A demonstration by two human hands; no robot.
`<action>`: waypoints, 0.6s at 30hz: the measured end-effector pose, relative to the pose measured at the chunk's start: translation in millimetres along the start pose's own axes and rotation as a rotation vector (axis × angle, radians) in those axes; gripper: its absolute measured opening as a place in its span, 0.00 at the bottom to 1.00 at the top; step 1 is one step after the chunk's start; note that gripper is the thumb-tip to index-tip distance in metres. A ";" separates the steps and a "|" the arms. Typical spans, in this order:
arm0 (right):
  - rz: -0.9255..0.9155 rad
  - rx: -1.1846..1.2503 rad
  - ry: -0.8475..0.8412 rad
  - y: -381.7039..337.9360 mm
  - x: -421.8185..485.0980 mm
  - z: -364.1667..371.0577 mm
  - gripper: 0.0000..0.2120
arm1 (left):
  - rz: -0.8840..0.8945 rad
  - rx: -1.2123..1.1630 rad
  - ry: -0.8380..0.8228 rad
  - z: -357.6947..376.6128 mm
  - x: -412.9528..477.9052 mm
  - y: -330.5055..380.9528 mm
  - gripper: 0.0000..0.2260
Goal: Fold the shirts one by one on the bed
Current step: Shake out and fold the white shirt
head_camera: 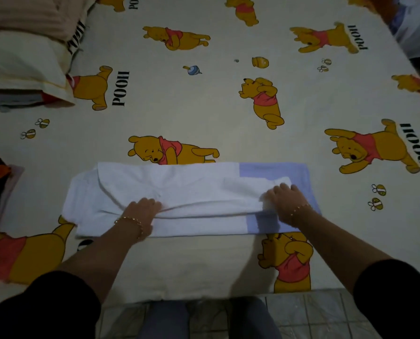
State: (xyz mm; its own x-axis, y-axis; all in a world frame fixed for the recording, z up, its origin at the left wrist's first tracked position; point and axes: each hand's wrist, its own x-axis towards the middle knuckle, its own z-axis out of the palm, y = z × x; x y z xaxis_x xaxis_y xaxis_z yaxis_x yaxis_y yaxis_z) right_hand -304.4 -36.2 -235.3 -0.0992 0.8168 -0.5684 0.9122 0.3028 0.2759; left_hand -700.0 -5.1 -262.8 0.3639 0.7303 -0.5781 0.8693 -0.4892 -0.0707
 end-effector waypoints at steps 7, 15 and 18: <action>0.033 0.392 -0.017 -9.3 0.7 27.5 0.18 | -0.018 -0.290 0.178 -4.6 -1.1 10.1 0.18; 0.144 0.542 0.146 -1.7 40.0 8.9 0.16 | -0.079 -0.431 0.199 -25.8 27.0 44.3 0.12; 0.143 0.549 0.082 -7.5 50.4 9.9 0.18 | -0.092 -0.405 0.184 -24.1 32.3 54.2 0.10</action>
State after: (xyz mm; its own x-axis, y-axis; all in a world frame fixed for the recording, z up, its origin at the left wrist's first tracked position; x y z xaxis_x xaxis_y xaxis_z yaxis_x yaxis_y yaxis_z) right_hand -312.3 -2.3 -273.6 0.0296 0.8727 -0.4873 0.9894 -0.0949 -0.1099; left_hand -633.0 3.5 -265.7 0.3007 0.8525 -0.4276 0.9482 -0.2190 0.2303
